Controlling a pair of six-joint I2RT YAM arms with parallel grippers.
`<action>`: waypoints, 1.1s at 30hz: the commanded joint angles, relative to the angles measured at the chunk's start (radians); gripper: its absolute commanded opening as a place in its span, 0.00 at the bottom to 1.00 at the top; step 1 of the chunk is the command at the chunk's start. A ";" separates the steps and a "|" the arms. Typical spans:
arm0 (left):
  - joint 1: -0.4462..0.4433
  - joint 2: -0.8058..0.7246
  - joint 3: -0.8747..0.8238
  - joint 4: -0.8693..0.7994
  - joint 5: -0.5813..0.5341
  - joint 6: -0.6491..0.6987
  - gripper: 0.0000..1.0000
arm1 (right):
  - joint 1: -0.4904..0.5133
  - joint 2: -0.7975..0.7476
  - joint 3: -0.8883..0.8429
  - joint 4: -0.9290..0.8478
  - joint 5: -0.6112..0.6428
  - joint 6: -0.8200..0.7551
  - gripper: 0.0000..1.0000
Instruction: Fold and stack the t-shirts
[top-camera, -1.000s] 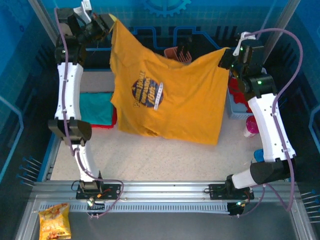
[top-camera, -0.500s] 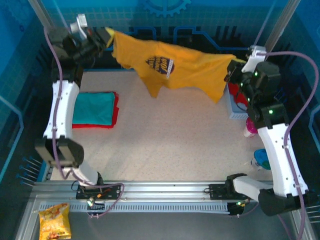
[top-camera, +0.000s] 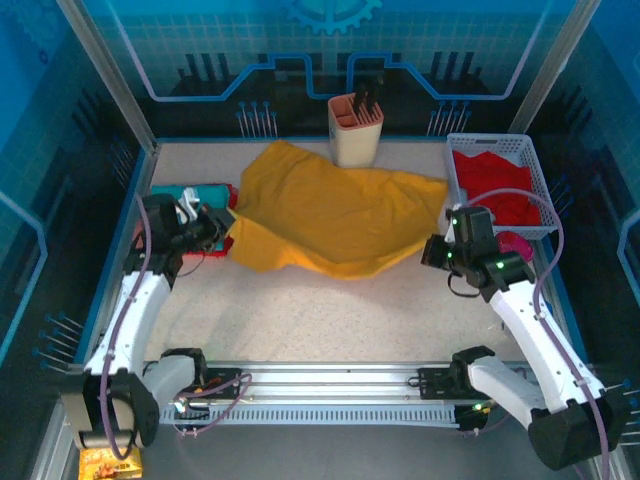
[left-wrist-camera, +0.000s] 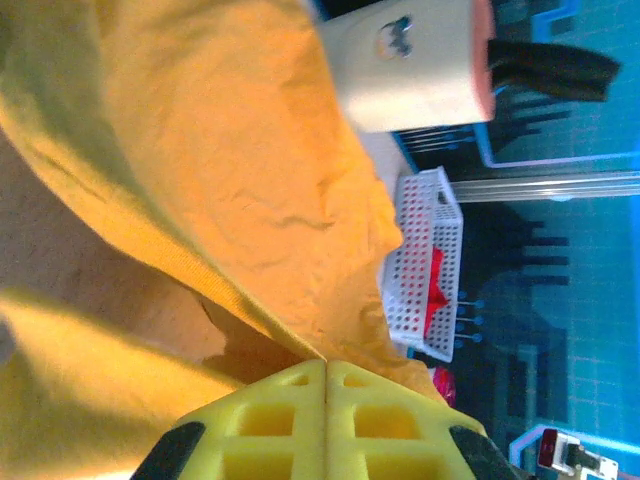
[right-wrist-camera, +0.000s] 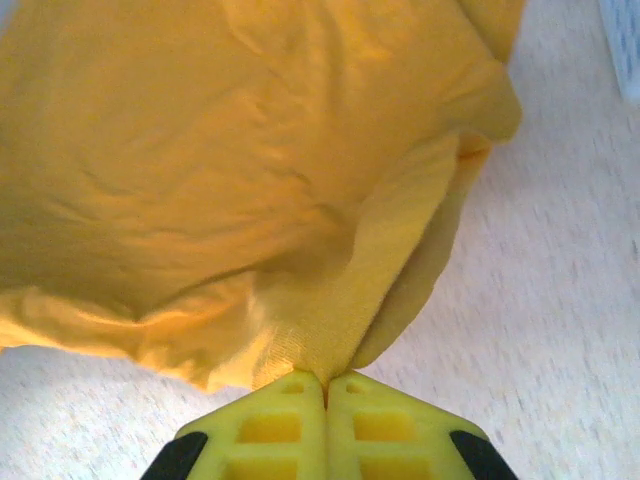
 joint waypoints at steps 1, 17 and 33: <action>-0.002 -0.090 -0.075 -0.150 -0.019 -0.012 0.00 | 0.012 -0.038 -0.054 -0.169 0.048 0.096 0.00; 0.004 -0.121 -0.171 -0.497 -0.218 0.118 0.28 | 0.013 -0.009 -0.152 -0.309 0.110 0.205 0.26; -0.336 -0.116 -0.194 -0.555 -0.456 -0.002 0.56 | 0.274 0.245 0.007 0.083 0.021 0.072 0.95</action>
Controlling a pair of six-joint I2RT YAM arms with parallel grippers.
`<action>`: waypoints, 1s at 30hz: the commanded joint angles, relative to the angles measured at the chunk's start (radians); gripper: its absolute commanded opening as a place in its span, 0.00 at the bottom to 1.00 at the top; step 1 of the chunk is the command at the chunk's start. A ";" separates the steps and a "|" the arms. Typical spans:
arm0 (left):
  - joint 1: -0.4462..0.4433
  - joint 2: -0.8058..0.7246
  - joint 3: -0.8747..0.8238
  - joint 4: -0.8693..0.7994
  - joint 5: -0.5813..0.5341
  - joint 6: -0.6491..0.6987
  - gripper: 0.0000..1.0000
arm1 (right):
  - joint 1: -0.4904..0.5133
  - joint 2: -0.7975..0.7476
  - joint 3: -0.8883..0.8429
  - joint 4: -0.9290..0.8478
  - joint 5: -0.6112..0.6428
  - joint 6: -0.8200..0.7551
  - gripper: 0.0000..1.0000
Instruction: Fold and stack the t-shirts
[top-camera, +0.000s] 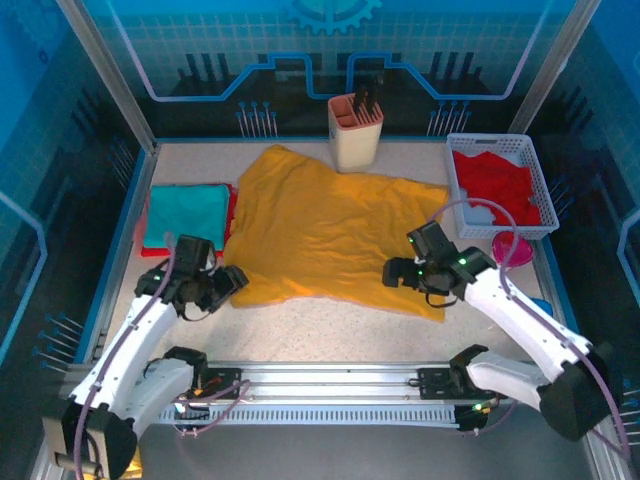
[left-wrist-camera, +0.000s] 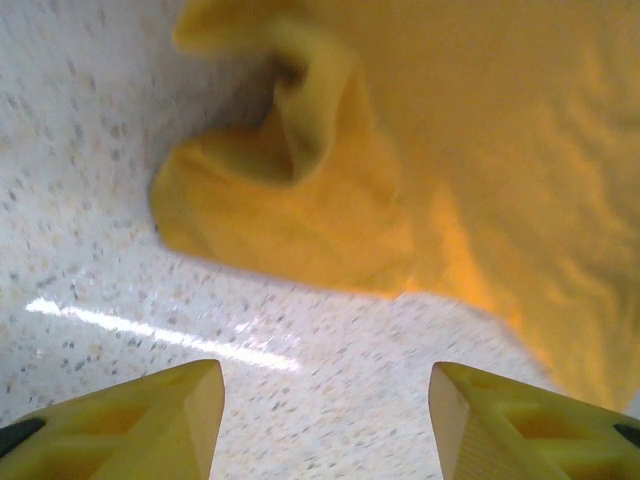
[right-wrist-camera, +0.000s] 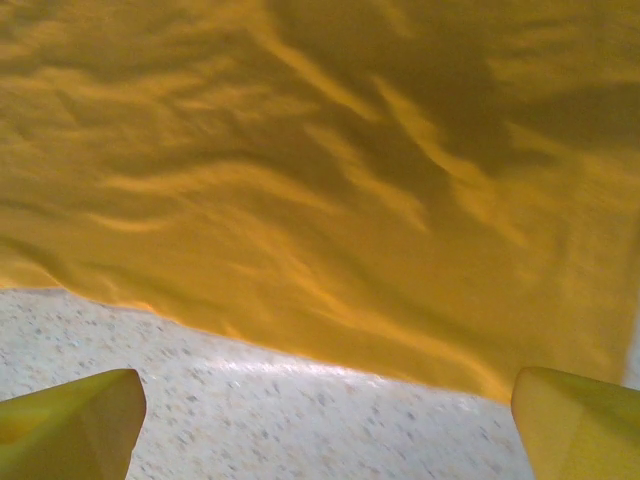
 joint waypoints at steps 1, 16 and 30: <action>-0.072 0.015 -0.101 0.040 -0.063 -0.105 0.55 | 0.013 0.085 0.040 0.128 -0.044 -0.027 0.95; -0.082 0.259 -0.104 0.328 -0.160 -0.082 0.51 | 0.013 0.160 0.021 0.215 -0.072 0.000 0.95; -0.049 0.412 -0.064 0.383 -0.101 -0.029 0.20 | -0.009 0.143 -0.012 0.218 -0.078 0.008 0.94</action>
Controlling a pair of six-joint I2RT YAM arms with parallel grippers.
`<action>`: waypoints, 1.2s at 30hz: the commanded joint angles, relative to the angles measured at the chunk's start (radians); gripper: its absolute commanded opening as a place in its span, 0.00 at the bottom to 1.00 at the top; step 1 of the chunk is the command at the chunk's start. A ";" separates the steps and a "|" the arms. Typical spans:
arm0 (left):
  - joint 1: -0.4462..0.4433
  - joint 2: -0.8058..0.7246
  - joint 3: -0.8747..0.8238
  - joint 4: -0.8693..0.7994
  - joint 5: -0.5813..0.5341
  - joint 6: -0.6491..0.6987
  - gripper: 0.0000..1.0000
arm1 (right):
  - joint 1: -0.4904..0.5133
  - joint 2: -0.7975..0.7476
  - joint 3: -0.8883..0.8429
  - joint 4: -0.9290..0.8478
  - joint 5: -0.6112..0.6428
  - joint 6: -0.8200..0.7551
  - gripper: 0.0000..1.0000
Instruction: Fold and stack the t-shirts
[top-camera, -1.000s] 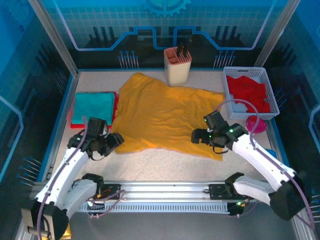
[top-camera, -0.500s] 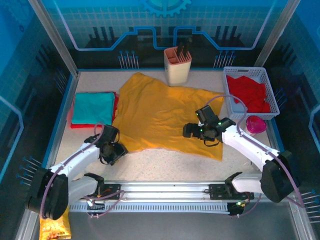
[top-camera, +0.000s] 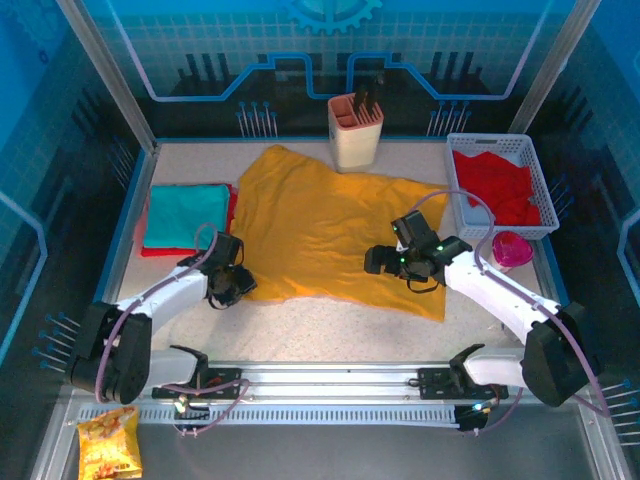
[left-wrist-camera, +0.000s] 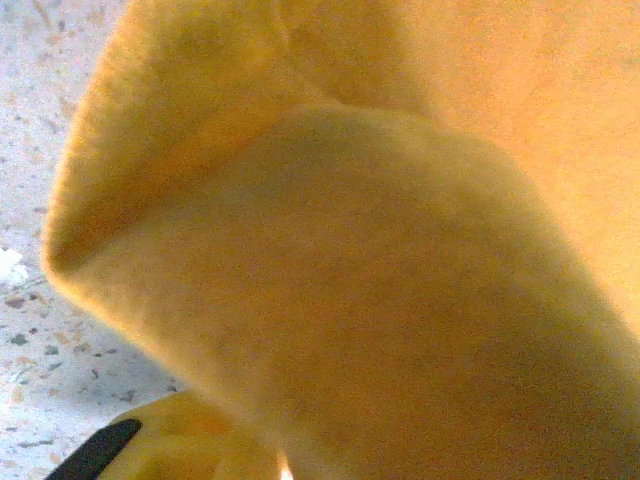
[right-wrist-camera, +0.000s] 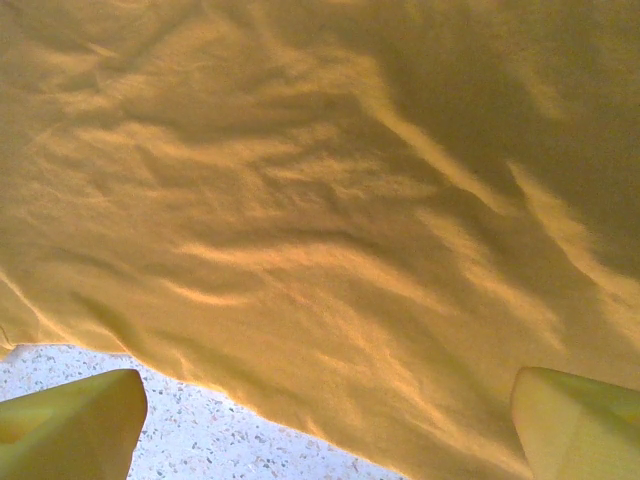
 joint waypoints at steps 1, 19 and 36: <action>0.005 -0.009 0.004 -0.021 0.023 0.027 0.17 | -0.013 -0.019 -0.021 0.003 -0.011 0.009 0.94; 0.006 0.319 0.638 -0.322 0.329 0.229 0.00 | -0.074 0.021 0.023 0.008 -0.041 -0.027 0.94; 0.064 0.437 0.726 -0.324 0.310 0.314 0.42 | -0.035 0.108 0.055 0.014 -0.084 -0.092 0.91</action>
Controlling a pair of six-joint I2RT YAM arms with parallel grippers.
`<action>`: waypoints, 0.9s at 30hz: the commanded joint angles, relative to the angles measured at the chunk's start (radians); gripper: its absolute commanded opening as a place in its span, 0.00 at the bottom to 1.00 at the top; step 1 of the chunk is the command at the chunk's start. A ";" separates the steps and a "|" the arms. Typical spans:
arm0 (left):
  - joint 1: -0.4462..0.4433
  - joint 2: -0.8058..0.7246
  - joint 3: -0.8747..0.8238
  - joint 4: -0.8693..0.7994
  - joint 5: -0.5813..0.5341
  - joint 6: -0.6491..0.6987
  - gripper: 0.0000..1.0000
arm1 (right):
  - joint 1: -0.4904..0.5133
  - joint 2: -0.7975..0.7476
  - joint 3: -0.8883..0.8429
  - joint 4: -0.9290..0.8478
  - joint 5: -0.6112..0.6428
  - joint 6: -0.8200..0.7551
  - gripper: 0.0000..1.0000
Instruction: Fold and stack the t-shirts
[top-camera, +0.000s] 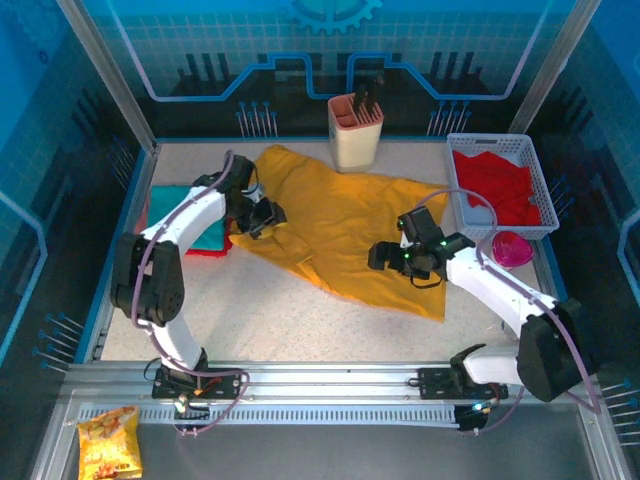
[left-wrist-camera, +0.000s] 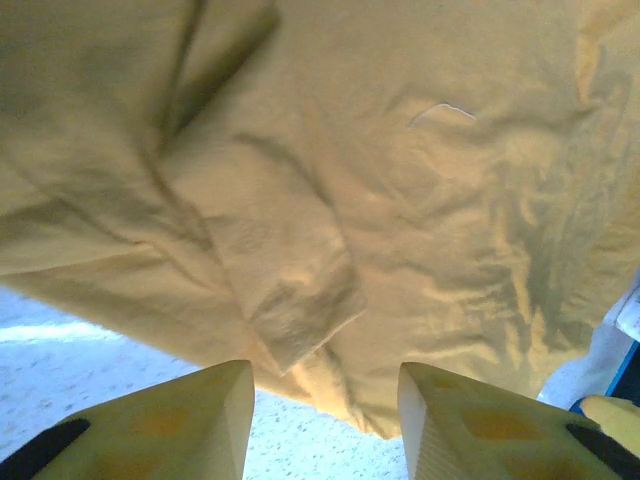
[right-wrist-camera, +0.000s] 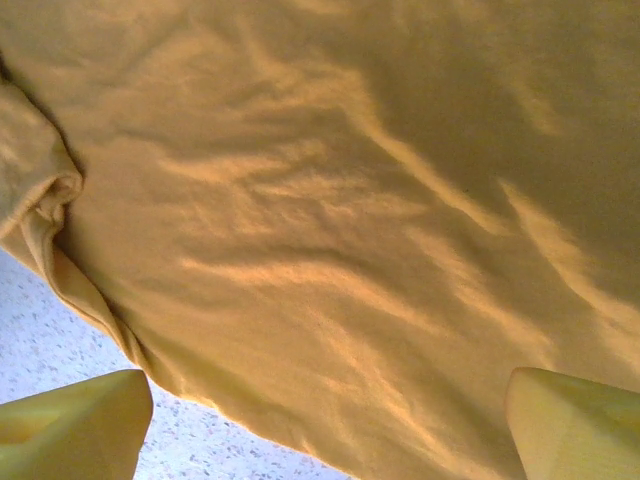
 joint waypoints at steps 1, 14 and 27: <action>0.001 -0.008 -0.031 -0.047 -0.044 0.058 0.44 | 0.038 0.074 0.067 -0.034 0.009 -0.047 0.91; 0.008 -0.092 -0.188 0.029 -0.057 0.012 0.57 | -0.061 0.233 -0.036 -0.069 0.006 -0.027 0.88; -0.013 -0.060 -0.163 0.103 0.017 -0.042 0.51 | -0.326 0.082 -0.069 -0.119 -0.023 -0.122 0.87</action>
